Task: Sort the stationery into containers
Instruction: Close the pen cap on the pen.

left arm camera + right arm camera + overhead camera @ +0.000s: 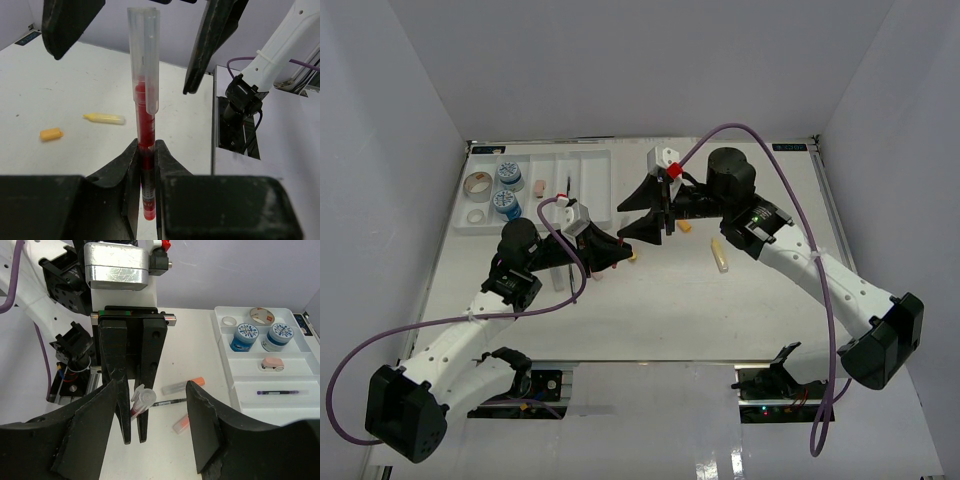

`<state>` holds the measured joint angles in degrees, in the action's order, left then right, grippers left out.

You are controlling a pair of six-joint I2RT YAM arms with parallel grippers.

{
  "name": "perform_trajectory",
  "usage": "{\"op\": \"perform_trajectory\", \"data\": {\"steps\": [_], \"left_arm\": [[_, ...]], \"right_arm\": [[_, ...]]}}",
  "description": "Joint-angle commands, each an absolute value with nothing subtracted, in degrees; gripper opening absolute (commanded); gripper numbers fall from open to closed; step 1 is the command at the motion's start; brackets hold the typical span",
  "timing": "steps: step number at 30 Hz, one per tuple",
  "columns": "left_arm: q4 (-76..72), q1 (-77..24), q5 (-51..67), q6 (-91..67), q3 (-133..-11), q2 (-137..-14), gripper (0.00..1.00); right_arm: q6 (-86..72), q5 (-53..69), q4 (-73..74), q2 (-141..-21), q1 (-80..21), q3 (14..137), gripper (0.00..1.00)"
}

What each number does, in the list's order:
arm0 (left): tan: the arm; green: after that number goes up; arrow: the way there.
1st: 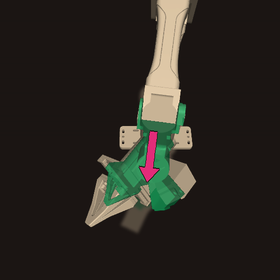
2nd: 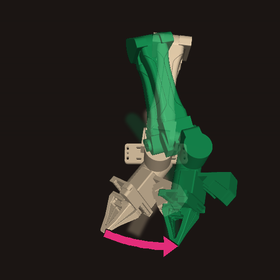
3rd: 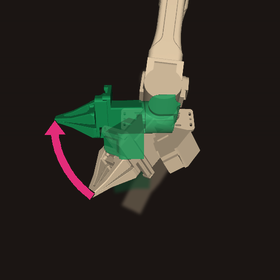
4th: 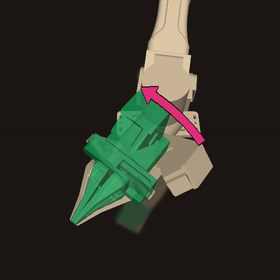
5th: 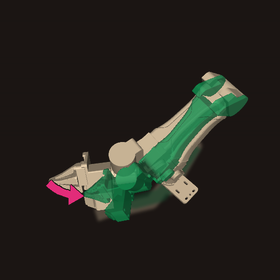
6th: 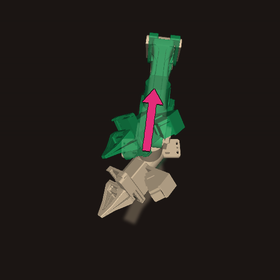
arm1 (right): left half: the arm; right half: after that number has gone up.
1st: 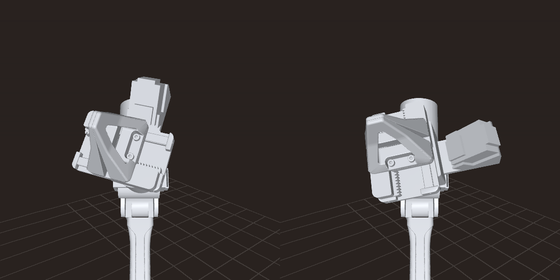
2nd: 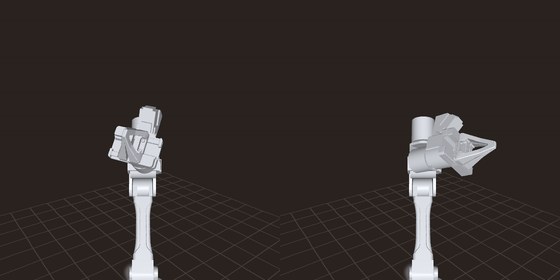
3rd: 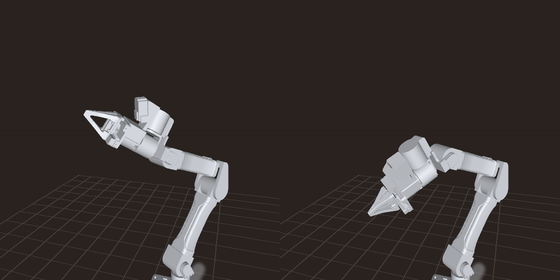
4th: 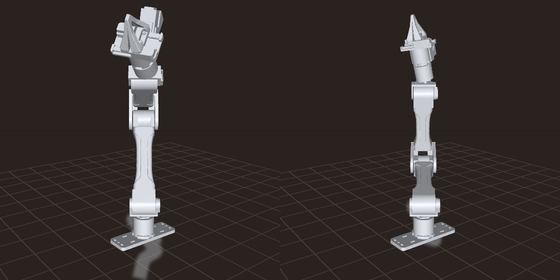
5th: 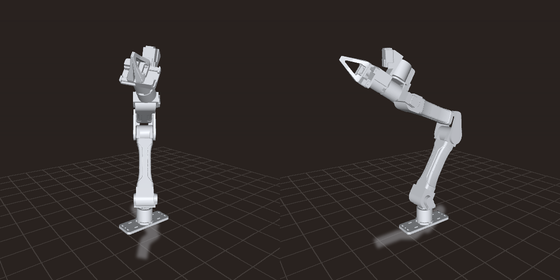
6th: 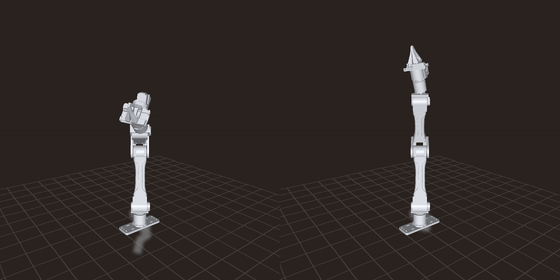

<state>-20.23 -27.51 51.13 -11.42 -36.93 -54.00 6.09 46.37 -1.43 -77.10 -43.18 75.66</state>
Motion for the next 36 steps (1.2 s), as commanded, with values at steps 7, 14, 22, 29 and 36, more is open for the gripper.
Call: {"op": "perform_trajectory", "data": {"steps": [7,14,22,29,36], "left_arm": [[-22.5,-27.3,52.9,-11.5,-38.6,-54.4,0.0],[-22.7,-27.3,53.0,-11.6,-38.6,-54.4,0.0],[-22.6,-27.3,52.4,-11.7,-38.6,-54.3,0.0],[-22.4,-27.3,50.3,-11.9,-38.5,-53.9,0.0],[-22.5,-27.3,48.0,-12.0,-38.1,-52.6,0.0]], "right_arm": [[3.1,49.4,-5.8,-78.0,-43.1,78.1,0.52],[2.7,49.7,-6.1,-78.0,-43.1,78.0,0.43],[1.7,50.1,-6.4,-78.4,-43.2,77.5,0.24],[1.5,47.8,-6.2,-77.6,-44.2,76.1,0.12],[5.4,43.2,-0.2,-78.0,-46.1,76.9,0.08]]}}
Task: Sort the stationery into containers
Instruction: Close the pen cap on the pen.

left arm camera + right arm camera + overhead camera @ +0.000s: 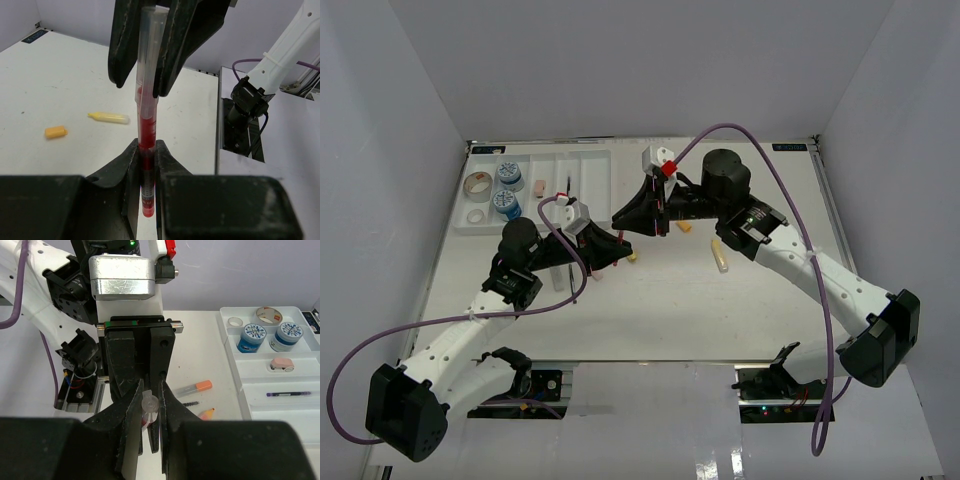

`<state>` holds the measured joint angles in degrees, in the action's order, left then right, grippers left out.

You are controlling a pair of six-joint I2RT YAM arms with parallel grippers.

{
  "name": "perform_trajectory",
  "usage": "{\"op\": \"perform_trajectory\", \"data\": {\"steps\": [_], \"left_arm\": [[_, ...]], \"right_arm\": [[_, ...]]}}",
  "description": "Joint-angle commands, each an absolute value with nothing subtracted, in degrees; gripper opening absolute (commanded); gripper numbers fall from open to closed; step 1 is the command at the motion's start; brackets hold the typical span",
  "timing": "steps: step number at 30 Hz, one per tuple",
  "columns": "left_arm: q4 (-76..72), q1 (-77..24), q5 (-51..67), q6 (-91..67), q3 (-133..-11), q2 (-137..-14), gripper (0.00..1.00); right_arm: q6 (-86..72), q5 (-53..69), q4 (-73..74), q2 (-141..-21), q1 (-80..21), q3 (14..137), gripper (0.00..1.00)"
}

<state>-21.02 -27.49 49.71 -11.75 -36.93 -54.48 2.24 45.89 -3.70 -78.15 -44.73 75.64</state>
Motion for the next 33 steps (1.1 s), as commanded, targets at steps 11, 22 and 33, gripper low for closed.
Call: {"op": "perform_trajectory", "data": {"steps": [11,22,33], "left_arm": [[-19.4,-27.3,46.5,-9.9,-39.6,-51.9,0.0],[-23.5,-27.2,48.8,-12.0,-42.9,-53.2,0.0],[-22.1,-27.2,48.5,-10.3,-45.8,-52.5,0.0]], "right_arm": [[10.4,34.3,14.0,-79.9,-47.3,79.5,0.08],[10.5,35.0,17.9,-82.6,-47.8,77.8,0.08],[10.7,34.0,22.0,-84.2,-47.8,77.2,0.08]]}}
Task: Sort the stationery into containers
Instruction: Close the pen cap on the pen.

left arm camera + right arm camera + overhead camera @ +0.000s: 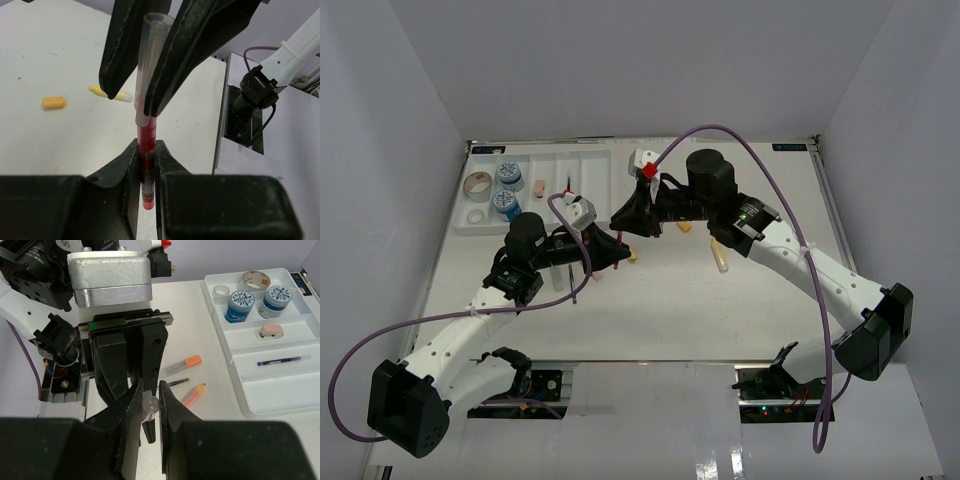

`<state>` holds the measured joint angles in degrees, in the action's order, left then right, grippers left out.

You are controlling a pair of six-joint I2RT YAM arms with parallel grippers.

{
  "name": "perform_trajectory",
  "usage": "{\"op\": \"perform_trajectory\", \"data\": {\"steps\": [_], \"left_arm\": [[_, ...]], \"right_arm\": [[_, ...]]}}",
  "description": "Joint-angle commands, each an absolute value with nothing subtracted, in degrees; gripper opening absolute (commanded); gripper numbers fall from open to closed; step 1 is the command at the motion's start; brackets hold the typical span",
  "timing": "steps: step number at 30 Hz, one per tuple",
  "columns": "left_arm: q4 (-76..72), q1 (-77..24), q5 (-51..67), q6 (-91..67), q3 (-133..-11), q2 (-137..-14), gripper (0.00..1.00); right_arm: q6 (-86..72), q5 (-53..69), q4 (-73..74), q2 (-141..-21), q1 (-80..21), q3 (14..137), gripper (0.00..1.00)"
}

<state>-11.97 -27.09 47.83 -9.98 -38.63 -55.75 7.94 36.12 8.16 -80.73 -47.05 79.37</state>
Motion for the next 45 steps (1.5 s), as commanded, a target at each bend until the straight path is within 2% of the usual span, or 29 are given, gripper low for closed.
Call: {"op": "perform_trajectory", "data": {"steps": [1,45], "left_arm": [[-22.1,-27.2,47.7,-10.1,-45.9,-52.4,0.0],[-22.8,-27.2,43.9,-6.6,-56.4,-52.3,0.0]], "right_arm": [[10.9,33.9,22.3,-84.3,-47.9,77.2,0.08],[11.1,29.4,31.2,-89.8,-47.7,72.1,0.08]]}}
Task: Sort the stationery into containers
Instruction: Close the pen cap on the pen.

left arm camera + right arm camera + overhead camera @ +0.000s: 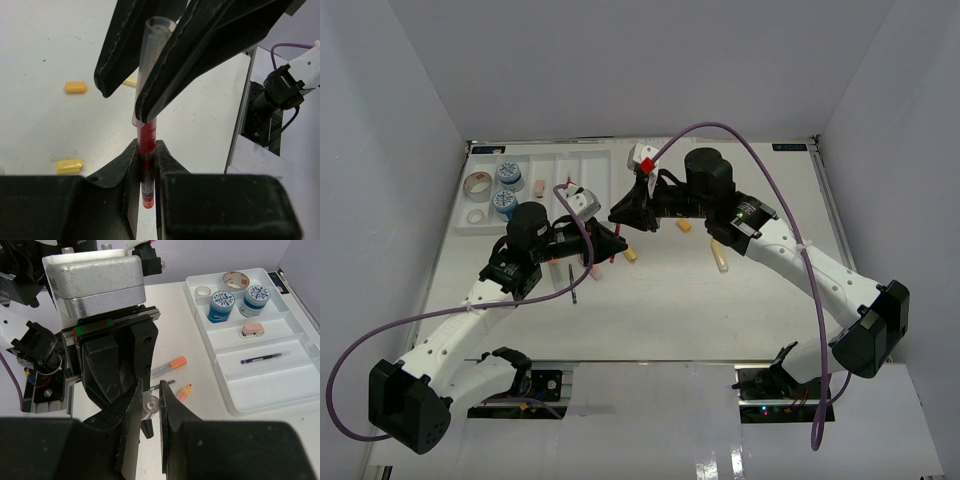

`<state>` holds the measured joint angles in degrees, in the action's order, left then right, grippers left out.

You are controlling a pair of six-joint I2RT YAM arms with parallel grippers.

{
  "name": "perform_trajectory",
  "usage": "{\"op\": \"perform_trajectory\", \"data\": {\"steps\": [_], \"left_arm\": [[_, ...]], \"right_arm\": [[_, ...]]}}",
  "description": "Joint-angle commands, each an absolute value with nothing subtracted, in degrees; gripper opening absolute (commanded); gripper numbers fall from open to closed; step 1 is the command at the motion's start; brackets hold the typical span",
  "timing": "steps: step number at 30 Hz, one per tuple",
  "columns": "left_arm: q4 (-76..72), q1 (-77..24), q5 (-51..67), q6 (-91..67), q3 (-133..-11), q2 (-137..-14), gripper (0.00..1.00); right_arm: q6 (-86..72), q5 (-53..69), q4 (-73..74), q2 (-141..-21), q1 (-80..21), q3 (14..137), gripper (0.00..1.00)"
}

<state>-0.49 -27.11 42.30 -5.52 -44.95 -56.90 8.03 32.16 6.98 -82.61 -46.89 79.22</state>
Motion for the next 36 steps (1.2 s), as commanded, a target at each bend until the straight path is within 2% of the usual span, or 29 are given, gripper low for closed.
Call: {"op": "perform_trajectory", "data": {"steps": [1,16,27,36], "left_arm": [[-22.8,-27.2,43.8,-6.4,-56.4,-52.3,0.0],[-22.8,-27.2,44.3,-5.6,-57.3,-52.0,0.0],[-19.9,-27.2,50.1,-4.0,-45.7,-48.8,0.0],[-20.0,-27.2,51.2,-1.6,-43.2,-48.1,0.0]], "right_arm": [[11.1,29.3,31.4,-89.9,-47.6,72.1,0.08],[11.4,30.4,32.0,-91.3,-46.9,70.7,0.08],[8.7,31.0,25.8,-84.6,-46.8,73.7,0.08],[8.5,31.3,25.8,-84.7,-46.9,73.8,0.08]]}}
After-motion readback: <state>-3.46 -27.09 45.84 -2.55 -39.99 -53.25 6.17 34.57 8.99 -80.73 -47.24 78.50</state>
